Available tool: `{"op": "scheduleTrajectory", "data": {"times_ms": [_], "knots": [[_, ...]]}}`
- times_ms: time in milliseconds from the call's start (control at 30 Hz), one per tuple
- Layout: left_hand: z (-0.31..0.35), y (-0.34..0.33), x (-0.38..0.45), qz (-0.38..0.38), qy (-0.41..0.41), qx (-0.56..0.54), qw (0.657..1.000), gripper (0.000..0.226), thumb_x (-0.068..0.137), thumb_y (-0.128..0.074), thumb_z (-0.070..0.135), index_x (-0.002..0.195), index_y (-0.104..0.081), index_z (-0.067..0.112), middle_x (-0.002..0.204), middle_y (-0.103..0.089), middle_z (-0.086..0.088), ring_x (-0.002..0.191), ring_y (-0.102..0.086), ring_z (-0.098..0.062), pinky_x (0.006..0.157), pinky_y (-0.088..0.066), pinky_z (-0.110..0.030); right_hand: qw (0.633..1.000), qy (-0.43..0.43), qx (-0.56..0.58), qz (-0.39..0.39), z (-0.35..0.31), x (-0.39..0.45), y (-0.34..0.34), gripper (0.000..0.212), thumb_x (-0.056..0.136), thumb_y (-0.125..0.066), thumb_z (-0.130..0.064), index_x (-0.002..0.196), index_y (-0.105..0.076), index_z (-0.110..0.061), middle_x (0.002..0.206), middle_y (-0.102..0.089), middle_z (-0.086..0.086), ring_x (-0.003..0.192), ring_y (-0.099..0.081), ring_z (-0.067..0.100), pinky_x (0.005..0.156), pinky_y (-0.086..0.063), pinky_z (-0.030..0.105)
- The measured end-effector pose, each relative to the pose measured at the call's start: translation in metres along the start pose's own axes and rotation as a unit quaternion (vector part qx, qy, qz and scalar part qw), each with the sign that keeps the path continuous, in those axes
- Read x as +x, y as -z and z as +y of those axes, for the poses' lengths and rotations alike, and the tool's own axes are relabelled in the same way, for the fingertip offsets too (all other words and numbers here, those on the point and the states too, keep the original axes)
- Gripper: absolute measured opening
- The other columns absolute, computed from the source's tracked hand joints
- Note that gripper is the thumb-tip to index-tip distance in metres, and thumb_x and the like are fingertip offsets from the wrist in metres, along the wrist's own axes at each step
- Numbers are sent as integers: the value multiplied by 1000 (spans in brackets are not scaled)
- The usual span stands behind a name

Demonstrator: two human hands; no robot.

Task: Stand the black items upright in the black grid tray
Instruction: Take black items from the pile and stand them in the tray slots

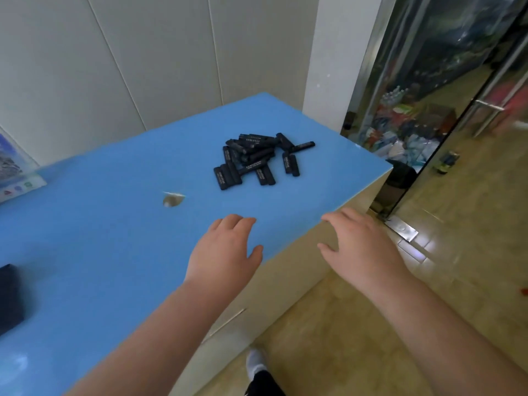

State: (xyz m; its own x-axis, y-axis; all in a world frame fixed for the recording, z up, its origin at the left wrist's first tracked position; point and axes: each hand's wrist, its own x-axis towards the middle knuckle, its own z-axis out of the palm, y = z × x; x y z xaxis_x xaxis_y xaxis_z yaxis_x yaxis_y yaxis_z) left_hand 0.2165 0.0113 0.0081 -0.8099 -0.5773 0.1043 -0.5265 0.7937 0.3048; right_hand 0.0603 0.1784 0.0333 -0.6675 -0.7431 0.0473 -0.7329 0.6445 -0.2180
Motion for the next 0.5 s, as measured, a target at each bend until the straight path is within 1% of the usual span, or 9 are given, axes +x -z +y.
{"op": "scheduleTrajectory", "data": {"times_ms": [133,267,333,400,500], "knots": [[8,-15,51,-20,-13,-16,1000,56,96,-49,47,147,-37,28,143,-42,9,133,-38,-16,103,-39,-30,1000,-16,-10,-7,20,40,1,53,94,-61,-43,143,-46,-29,132,-51,-10,124,-48,15,93,-44,27],[13,-24,107,-36,-30,-35,998,55,97,-49,43,147,-38,24,144,-42,6,132,-41,-17,106,-36,-29,1000,-23,-9,-7,35,83,2,53,95,-60,-43,144,-45,-29,136,-50,-9,128,-46,16,98,-42,28],[16,-26,132,-38,-41,-38,998,54,97,-50,41,146,-39,22,143,-44,5,132,-41,-17,106,-35,-28,1000,-30,-6,0,40,102,0,51,95,-60,-43,143,-47,-29,135,-51,-9,127,-47,17,99,-42,29],[17,-29,153,-41,-45,-39,997,53,97,-50,40,145,-42,19,140,-46,3,129,-44,-18,104,-36,-27,999,-36,4,2,45,117,-3,50,95,-59,-43,141,-48,-29,134,-52,-8,125,-48,17,98,-43,30],[21,-34,178,-49,-38,-45,997,49,96,-51,39,140,-46,18,133,-50,1,120,-50,-19,99,-42,-29,999,-39,7,-17,53,134,-7,49,96,-58,-42,142,-47,-29,134,-52,-9,123,-49,16,95,-44,29]]}}
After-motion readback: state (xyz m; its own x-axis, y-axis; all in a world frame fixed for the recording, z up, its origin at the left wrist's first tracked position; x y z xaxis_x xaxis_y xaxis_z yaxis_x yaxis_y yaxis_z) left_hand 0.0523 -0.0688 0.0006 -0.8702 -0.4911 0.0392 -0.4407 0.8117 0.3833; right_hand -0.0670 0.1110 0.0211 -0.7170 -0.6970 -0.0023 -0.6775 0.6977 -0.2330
